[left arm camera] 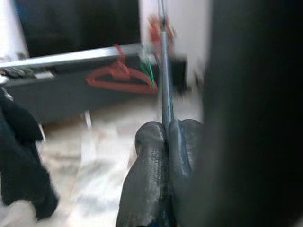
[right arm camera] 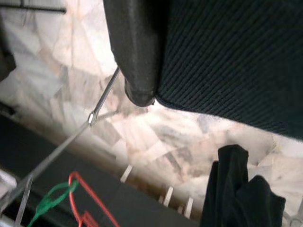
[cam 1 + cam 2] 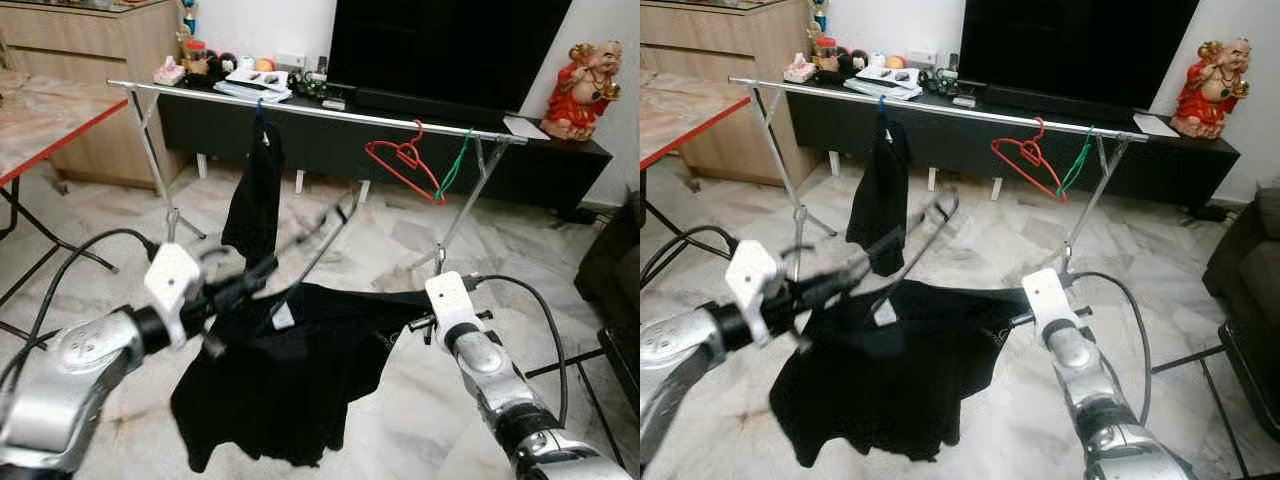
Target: Hang hanger
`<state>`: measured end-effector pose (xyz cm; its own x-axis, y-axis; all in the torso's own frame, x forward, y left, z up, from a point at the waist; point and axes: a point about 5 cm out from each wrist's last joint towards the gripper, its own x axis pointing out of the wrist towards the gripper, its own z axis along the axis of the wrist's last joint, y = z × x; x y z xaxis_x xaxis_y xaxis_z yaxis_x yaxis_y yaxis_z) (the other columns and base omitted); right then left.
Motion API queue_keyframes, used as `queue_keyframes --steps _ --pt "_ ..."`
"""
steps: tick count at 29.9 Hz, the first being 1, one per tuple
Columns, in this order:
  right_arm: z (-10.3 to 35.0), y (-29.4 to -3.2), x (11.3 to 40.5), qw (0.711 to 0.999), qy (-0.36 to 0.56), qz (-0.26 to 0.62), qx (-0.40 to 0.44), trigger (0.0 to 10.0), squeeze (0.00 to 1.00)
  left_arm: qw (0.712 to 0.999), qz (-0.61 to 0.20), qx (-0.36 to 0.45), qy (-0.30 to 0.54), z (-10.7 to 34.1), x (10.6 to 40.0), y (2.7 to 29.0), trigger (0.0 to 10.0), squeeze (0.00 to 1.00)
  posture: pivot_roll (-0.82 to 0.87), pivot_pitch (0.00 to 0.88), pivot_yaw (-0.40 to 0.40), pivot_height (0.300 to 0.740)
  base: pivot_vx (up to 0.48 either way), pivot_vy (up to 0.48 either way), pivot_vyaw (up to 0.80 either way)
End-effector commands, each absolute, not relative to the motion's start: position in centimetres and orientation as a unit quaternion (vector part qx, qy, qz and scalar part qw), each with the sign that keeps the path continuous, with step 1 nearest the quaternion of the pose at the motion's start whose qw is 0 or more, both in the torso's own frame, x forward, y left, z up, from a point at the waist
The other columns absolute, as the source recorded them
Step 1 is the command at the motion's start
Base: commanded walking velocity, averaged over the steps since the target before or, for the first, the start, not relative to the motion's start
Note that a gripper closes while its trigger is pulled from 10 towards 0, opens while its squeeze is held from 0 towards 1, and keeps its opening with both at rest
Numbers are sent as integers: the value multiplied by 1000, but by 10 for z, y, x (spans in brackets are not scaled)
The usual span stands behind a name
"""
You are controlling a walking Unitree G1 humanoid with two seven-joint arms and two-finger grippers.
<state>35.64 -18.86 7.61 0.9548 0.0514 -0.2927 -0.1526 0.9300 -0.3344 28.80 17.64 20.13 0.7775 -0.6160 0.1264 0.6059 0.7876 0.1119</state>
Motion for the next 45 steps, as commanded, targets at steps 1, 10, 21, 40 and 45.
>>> queue_keyframes --steps 1,10,21,40,45 --pt "69 -202 350 972 159 38 -168 0 0 943 -314 -13 -111 212 290 168 10000 0 157 0 -114 740 0 0 0" --pt "49 -203 337 970 198 53 -130 0 0 889 -392 -199 -128 219 291 111 10000 0 148 0 -109 740 0 0 0" --pt "25 -196 320 954 248 100 -135 0 0 901 -347 -192 -176 244 313 81 10000 0 138 0 -97 740 0 0 0" --pt "-29 -214 262 943 324 -79 20 0 0 952 -41 203 223 36 259 253 10000 0 154 0 -43 740 0 0 0" --pt "-28 -215 262 946 308 -93 29 0 0 927 -22 165 336 -29 207 259 10000 0 146 0 -32 740 0 0 0"
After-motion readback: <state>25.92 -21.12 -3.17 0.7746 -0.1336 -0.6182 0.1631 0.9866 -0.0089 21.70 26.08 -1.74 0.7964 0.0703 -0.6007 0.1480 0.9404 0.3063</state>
